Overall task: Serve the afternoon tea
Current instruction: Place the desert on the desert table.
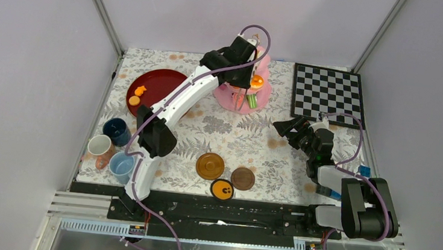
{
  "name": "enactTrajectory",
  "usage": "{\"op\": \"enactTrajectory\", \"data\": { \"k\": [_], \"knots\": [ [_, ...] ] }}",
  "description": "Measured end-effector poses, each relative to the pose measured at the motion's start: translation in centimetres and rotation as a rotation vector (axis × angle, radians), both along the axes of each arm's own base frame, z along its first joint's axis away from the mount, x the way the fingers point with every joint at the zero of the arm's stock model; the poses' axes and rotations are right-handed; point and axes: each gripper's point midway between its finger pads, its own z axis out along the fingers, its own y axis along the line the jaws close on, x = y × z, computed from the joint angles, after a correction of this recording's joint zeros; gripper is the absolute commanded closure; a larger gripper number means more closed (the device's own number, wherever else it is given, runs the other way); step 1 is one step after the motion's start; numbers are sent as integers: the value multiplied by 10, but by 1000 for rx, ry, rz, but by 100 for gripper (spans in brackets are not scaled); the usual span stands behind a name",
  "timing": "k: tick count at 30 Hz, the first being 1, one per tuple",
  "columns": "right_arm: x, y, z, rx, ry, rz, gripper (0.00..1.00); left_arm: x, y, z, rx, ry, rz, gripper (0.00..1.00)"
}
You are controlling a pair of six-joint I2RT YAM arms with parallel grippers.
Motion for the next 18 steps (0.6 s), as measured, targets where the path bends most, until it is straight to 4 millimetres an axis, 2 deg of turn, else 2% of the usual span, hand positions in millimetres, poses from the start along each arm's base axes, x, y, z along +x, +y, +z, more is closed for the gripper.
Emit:
{"op": "enactTrajectory", "data": {
  "k": [7,18],
  "knots": [
    [0,0,0,0,0,0,2,7,0,-15,27,12,2,67],
    [0,0,0,0,0,0,2,12,2,-12,28,-8,13,59]
  ]
}}
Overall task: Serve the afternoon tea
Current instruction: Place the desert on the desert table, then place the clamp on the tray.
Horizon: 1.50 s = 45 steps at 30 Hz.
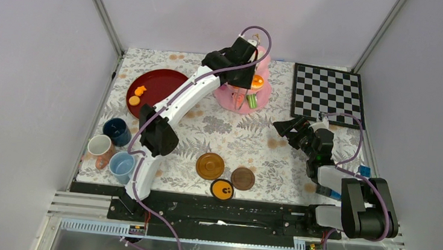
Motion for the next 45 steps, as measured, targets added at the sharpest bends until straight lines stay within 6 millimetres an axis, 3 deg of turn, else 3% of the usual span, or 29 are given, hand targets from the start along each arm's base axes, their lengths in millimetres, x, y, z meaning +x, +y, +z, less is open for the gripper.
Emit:
{"op": "enactTrajectory", "data": {
  "k": [20,23,27,30,33,36,40,42,45],
  "knots": [
    [1,0,2,1,-11,1,2,1,0,10,-19,-20,0,58],
    [2,0,2,1,-13,1,2,-12,10,27,-30,-31,-2,58],
    [2,0,2,1,-14,1,2,-40,35,71,-58,-82,9,58],
    [2,0,2,1,-14,1,2,-65,70,105,-69,-133,45,57],
    [2,0,3,2,-15,1,2,-84,124,109,-43,-133,128,57],
    [2,0,3,2,-15,1,2,-92,200,78,27,-65,285,57],
    [1,1,3,3,-15,2,2,-104,299,1,145,124,511,56],
    [2,1,3,3,-15,2,2,-114,325,-32,190,215,562,56],
    [1,1,3,3,-15,3,2,-119,337,-58,218,289,574,56]
  ]
}}
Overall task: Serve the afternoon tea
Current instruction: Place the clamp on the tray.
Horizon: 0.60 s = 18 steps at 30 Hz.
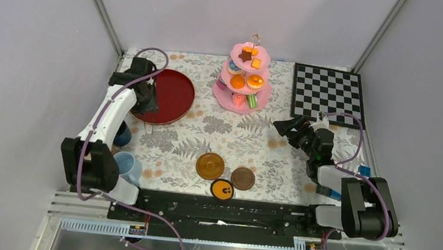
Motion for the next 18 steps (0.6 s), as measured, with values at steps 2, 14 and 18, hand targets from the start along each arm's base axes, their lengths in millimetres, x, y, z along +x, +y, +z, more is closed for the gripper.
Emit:
{"op": "enactTrajectory", "data": {
  "k": [2,14,18],
  "knots": [
    [0,0,0,0,0,0,2,10,0,-10,-2,7,-8,56],
    [0,0,0,0,0,0,2,60,-5,-122,-11,146,-7,48],
    [0,0,-1,3,5,0,2,70,-6,-122,-16,102,0,41]
  ]
}}
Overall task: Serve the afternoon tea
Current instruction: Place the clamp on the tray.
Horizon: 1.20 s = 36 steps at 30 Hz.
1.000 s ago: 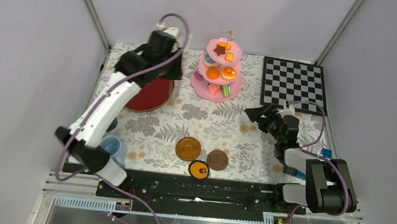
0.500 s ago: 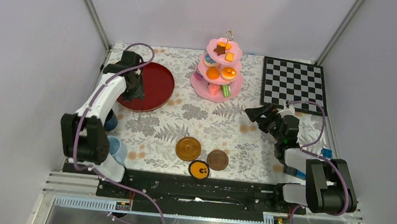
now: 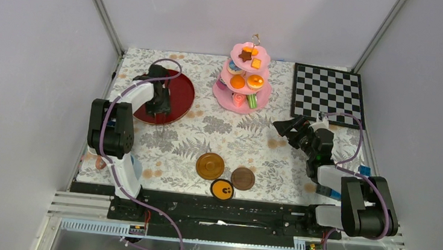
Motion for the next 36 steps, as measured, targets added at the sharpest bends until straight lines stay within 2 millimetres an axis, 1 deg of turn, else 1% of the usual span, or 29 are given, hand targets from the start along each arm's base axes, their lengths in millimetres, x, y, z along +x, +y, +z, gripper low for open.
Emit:
{"op": "enactTrajectory", "data": {
  "k": [2,5,8,10,12,18,21,29,31,33,36],
  "knots": [
    [0,0,-1,2,4,0,2,6,0,0,-2,-24,6,35],
    [0,1,-1,4,5,3,2,9,1,-3,1,-42,16,29],
    [-1,1,-1,5,6,4,2,6,2,-10,8,-40,27,28],
    [-1,1,-1,5,6,4,2,0,3,-16,9,-28,35,28],
    [-1,1,-1,5,6,5,2,-6,3,-21,4,-26,52,31],
    [-1,1,-1,5,6,5,2,-11,3,-12,0,-107,85,38],
    [-1,1,-1,6,6,5,2,-10,1,-10,-6,-137,98,39],
    [-1,1,-1,8,8,4,2,-9,-3,-17,-25,-168,123,40],
    [-1,1,-1,8,7,4,2,-11,-3,-15,-30,-180,129,45],
    [-1,1,-1,9,7,4,2,-16,-2,-8,-33,-195,133,51],
    [-1,1,-1,9,8,4,2,-19,-2,3,-38,-222,135,55]
  ]
}}
